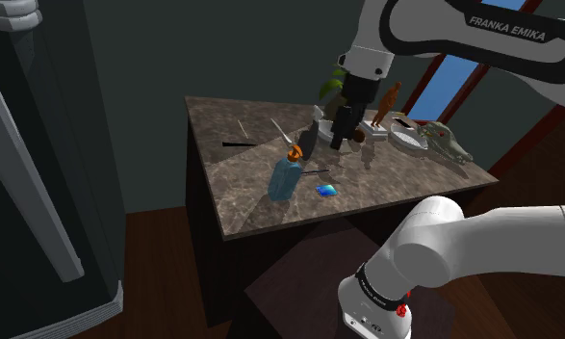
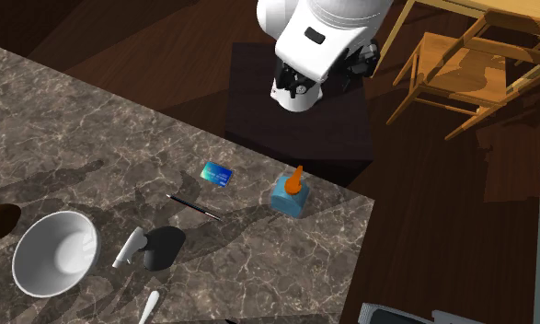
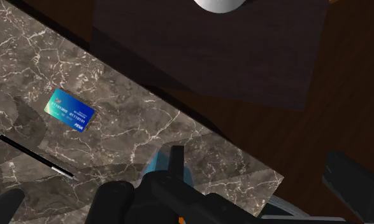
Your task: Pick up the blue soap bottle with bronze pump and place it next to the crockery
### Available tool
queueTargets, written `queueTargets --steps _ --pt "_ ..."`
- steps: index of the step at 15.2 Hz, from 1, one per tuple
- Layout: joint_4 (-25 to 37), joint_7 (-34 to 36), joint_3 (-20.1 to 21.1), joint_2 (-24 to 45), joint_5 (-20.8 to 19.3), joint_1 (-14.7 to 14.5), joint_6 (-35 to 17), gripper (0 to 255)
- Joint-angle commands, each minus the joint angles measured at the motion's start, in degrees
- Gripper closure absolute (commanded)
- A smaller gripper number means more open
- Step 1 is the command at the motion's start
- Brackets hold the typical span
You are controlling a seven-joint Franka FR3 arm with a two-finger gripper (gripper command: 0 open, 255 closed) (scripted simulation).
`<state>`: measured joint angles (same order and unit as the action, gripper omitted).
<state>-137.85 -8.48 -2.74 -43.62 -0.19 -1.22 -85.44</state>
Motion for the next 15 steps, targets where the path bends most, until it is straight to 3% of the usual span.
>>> queueTargets --steps 1,13,15 --pt "0.0 0.0 0.0 0.0 0.0 0.0 0.0 0" --pt "-8.9 1.7 -2.8 12.2 -0.2 2.4 -35.0 0" --pt "-9.5 1.8 -3.0 13.8 -0.1 2.5 -37.9 0"
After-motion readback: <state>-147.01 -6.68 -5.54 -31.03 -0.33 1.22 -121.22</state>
